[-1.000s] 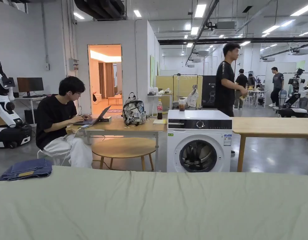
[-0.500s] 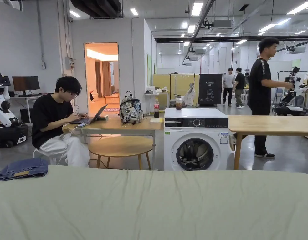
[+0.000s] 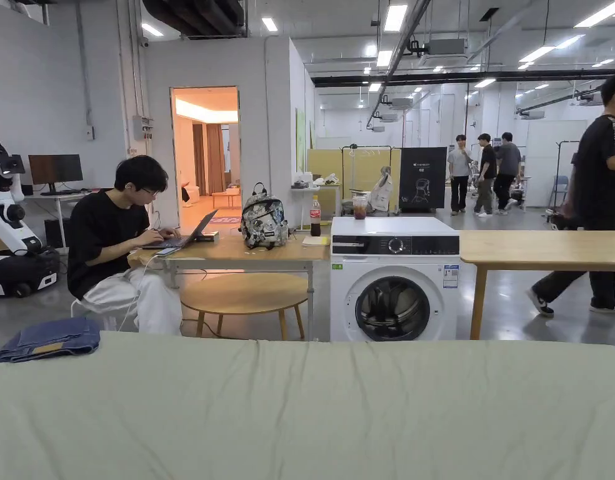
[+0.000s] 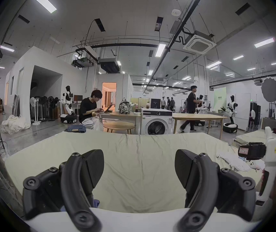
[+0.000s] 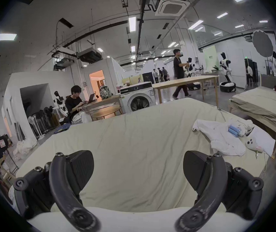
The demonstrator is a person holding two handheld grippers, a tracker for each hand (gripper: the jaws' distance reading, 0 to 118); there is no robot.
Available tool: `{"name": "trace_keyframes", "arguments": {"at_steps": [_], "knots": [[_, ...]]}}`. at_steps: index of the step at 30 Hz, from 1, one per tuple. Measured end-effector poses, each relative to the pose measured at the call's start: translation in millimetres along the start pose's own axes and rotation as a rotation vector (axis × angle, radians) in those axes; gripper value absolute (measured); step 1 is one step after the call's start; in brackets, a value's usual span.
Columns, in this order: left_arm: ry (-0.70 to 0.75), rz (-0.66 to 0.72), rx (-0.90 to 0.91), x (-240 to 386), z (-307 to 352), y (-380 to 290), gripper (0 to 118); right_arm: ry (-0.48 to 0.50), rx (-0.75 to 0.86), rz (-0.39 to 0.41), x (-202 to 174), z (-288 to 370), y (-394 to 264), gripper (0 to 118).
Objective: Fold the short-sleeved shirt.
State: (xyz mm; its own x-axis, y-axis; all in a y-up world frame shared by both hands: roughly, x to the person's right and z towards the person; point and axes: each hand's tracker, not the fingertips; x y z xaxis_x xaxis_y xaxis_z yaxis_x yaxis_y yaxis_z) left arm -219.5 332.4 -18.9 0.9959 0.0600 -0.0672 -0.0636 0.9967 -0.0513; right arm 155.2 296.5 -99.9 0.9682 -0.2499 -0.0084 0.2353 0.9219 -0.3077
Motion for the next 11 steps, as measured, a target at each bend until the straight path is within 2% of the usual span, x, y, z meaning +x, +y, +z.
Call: {"name": "trace_keyframes", "arguments": {"at_steps": [5, 11], "knots": [[-0.009, -0.002, -0.009, 3, -3, -2, 88, 0.036, -0.006, -0.004, 0, -1, -3, 108], [-0.023, -0.008, -0.020, 7, -7, -4, 88, -0.020, 0.010, 0.076, -11, -7, -11, 108]]}}
